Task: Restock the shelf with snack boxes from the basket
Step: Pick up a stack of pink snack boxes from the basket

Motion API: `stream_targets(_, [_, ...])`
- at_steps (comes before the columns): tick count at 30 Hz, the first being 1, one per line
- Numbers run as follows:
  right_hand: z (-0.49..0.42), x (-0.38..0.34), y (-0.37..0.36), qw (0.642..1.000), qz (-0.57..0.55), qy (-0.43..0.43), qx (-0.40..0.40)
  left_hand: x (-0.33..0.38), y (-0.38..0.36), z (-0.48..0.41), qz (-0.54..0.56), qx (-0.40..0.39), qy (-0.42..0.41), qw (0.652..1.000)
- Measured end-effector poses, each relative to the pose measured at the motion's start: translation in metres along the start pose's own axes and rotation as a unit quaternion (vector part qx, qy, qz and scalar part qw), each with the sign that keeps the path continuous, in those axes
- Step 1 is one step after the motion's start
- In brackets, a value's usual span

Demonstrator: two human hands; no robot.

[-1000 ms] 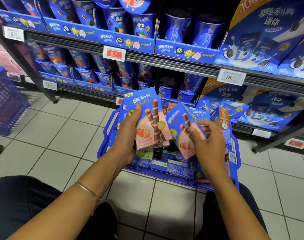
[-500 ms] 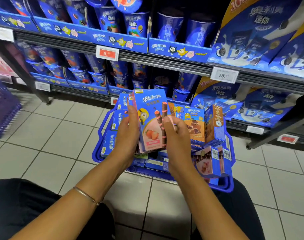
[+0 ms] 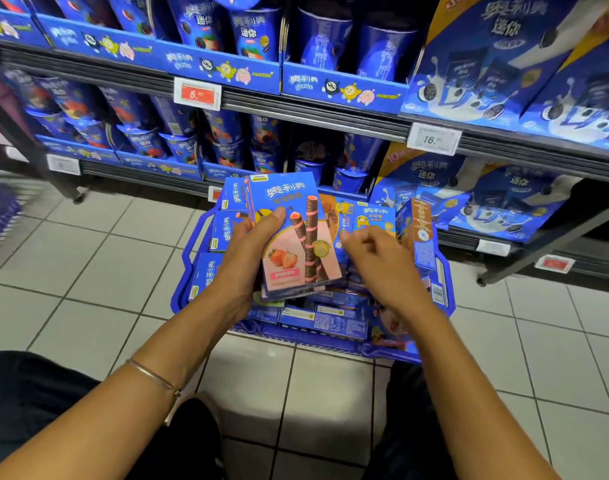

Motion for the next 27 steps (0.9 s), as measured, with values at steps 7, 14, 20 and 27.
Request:
stream_targets(7, [-0.008, 0.06, 0.029, 0.873, 0.466, -0.1, -0.103, -0.005, -0.002, -0.003, -0.002, -0.002, 0.012, 1.0])
stream_targets(14, [-0.003, 0.06, 0.016, 0.865, 0.488, -0.054, -0.102, -0.004, -0.007, -0.004, -0.005, -0.008, 0.008, 1.0])
stream_targets(20, [-0.005, 0.045, 0.05, 0.974, 0.222, -0.024, 0.018, -0.007, -0.005, -0.007, -0.015, -0.01, 0.006, 1.0])
stream_targets(27, [0.008, 0.005, 0.102, 0.919, -0.353, -0.014, 0.175, -0.005, -0.003, -0.007, 0.002, 0.009, 0.01, 1.0])
Point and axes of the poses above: each hand's wrist, its own z-axis away from the middle knuckle, its own y-axis out of the back of the hand, x = y × z, the point moved 5 cm from there along -z, towards the middle knuckle, and after that the axes turned 5 degrees about z, right-handed, at the moved point
